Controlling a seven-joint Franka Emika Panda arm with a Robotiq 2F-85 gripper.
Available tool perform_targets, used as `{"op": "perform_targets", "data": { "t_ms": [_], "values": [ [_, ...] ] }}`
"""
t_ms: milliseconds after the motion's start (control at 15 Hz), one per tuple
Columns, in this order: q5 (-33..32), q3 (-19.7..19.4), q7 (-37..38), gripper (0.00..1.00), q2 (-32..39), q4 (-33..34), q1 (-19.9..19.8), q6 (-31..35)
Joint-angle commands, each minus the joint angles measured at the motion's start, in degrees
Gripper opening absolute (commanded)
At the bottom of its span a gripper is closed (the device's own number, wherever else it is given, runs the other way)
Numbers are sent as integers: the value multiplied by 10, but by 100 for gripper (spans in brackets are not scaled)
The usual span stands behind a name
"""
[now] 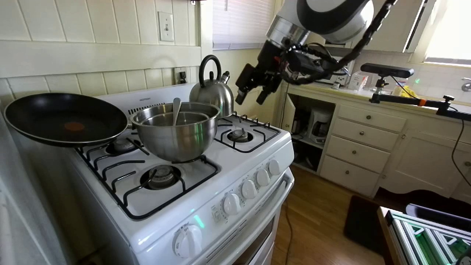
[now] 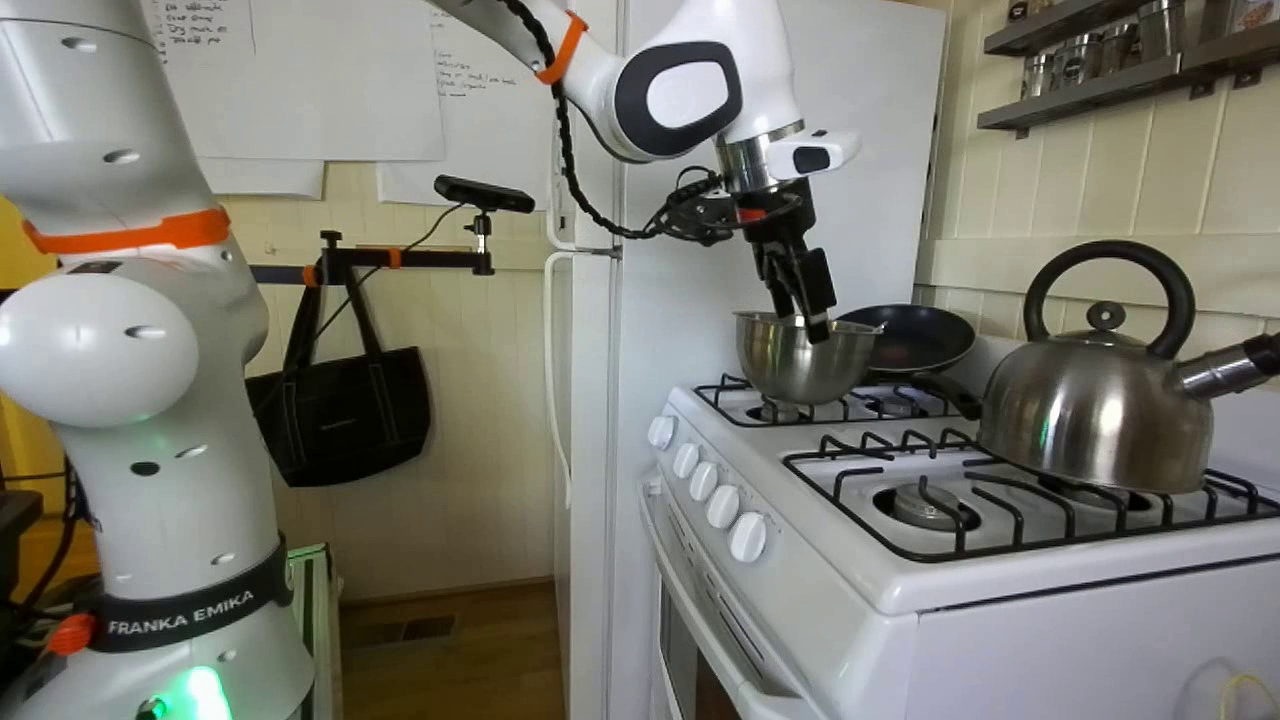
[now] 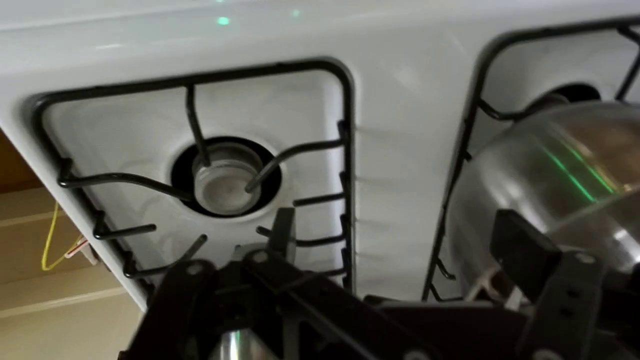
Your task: Move the silver bowl to the right then move the pan forwards.
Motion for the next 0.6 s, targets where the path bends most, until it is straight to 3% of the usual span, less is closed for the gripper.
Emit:
{"op": "perform_targets", "data": {
  "t_ms": [0,200,533],
  "values": [
    [0,43,143,100,59,77,0,29],
    [-69,68,271,100,115,141,-7,19],
    [-162,53,393,100,176,198,14,-33]
  ]
}}
